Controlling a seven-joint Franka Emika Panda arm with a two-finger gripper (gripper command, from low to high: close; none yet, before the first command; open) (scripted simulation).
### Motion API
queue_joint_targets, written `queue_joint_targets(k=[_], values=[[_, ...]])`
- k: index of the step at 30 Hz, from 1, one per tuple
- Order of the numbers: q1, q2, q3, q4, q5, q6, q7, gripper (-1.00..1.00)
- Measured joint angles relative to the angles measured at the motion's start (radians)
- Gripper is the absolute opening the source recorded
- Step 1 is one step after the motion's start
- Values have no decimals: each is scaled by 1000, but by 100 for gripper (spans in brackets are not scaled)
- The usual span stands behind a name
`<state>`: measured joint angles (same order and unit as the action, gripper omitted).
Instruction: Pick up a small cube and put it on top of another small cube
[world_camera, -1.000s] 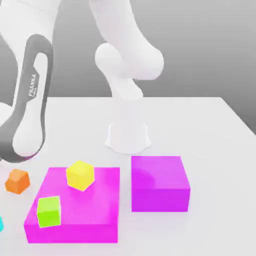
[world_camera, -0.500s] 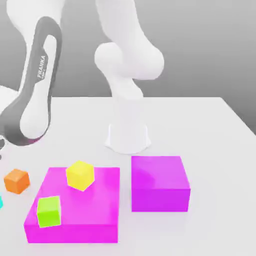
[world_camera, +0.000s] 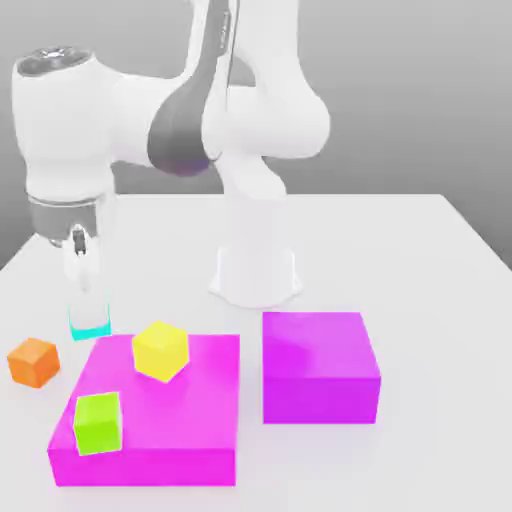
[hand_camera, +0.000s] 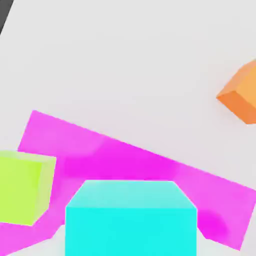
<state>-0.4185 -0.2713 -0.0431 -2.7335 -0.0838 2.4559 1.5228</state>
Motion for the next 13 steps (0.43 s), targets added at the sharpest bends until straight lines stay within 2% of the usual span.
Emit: queue_joint_targets(k=[5,10,11,13], values=[[65,-146,-11,-126,46,-13,-121,-100],[73,-1,-15,-171,54,178,-137,-100],[74,22,-15,-176,54,205,-138,100],[74,22,-15,-176,54,205,-138,100]])
